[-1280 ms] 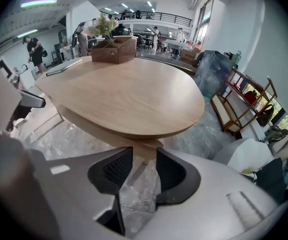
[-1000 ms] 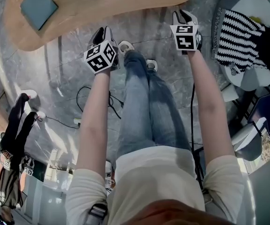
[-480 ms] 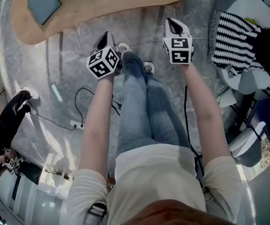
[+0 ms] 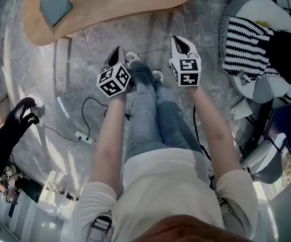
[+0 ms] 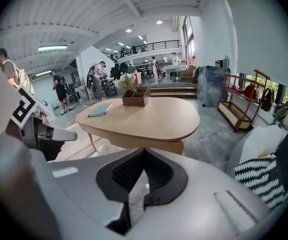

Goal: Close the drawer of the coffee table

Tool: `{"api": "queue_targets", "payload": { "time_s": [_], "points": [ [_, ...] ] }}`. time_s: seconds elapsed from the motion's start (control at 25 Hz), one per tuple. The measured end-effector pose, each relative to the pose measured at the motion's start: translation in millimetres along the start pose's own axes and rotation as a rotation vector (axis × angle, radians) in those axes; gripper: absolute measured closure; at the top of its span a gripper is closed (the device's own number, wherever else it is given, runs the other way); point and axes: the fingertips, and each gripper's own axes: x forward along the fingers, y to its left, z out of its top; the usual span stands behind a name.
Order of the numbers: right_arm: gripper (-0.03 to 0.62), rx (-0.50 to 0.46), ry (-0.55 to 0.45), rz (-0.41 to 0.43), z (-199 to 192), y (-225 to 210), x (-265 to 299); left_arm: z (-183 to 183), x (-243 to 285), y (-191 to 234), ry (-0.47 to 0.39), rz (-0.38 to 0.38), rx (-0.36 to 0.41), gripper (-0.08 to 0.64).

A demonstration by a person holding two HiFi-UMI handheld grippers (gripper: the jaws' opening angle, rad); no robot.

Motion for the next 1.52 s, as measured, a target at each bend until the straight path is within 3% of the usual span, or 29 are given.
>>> {"api": "queue_targets", "payload": {
  "time_s": [0.64, 0.96, 1.12, 1.52],
  "points": [
    [0.591, -0.001, -0.078, 0.153, 64, 70, -130, 30, -133, -81, -0.039, -0.079, 0.012, 0.558],
    [0.589, 0.024, -0.151, 0.184, 102, 79, -188, 56, -187, -125, -0.111, -0.120, 0.037, 0.558],
    [0.589, 0.013, -0.179, 0.195, 118, 82, -212, 63, -203, -139, -0.115, -0.142, 0.017, 0.558],
    [0.589, -0.047, -0.245, 0.237, 152, 99, -255, 89, -242, -156, -0.151, -0.171, 0.060, 0.560]
  ]
}}
